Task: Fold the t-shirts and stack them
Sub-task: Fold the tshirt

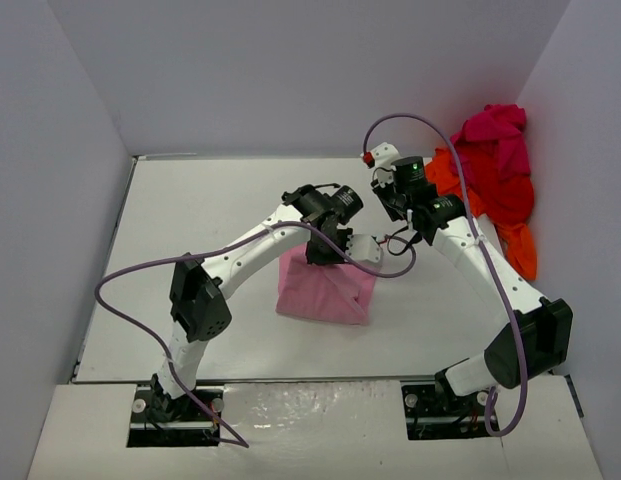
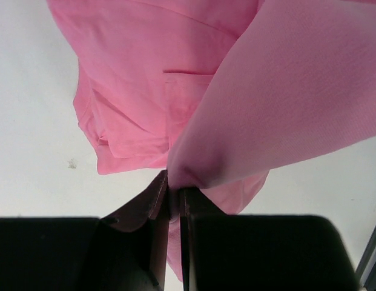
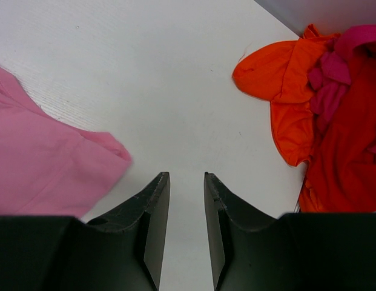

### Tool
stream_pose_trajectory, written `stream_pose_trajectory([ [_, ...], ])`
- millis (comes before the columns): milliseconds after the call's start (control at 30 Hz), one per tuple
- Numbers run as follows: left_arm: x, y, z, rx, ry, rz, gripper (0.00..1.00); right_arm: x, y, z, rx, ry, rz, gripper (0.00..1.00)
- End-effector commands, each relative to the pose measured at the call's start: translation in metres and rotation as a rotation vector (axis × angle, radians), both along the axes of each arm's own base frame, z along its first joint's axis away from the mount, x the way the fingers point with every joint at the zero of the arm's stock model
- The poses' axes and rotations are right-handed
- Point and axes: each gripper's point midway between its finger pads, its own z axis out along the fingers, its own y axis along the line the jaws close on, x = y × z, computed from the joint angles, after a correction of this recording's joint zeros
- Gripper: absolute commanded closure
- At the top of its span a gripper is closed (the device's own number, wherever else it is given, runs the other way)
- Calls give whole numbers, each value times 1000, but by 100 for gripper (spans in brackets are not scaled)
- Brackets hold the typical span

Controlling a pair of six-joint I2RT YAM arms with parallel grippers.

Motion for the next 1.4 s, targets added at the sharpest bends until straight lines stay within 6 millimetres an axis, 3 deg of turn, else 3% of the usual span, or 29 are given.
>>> stream_pose_trajectory([
  [0, 27, -5, 13, -65, -39, -4, 100, 8, -4, 15, 29, -70, -40, 73],
  [167, 45, -4, -7, -56, -2, 21, 100, 6, -7, 15, 31, -71, -41, 73],
  [333, 63, -11, -11, -85, -8, 55, 99, 4, -12, 16, 37, -71, -48, 73],
  [367, 67, -12, -12, -91, -13, 66, 88, 4, -13, 15, 36, -70, -49, 73],
  [400, 71, -14, -10, -107, -27, 86, 59, 4, -14, 14, 33, -69, -50, 73],
  [467, 80, -15, -2, -140, -67, 126, 29, 3, -15, 15, 35, -71, -49, 73],
  [500, 82, -15, 0, -151, -83, 136, 26, 3, -15, 14, 36, -71, -49, 73],
  [733, 111, 2, 24, -198, -206, 270, 20, 4, -17, 19, 35, -89, -57, 73],
  [867, 117, 28, 45, -235, -235, 370, 20, 1, -19, 24, 42, -104, -59, 72],
  [967, 122, 56, 36, -226, -191, 481, 20, -1, -23, 29, 42, -116, -71, 72],
  [1000, 124, 76, 28, -220, -149, 558, 18, -2, -25, 32, 42, -126, -80, 72],
  [1167, 96, 118, -8, -194, 117, 745, 17, -6, -26, 44, 71, -150, -83, 70],
  [1300, 77, 126, -31, -178, 298, 812, 16, -10, -27, 45, 84, -143, -82, 65],
  [1367, 68, 119, -38, -202, 396, 816, 16, -11, -26, 44, 93, -134, -73, 61],
])
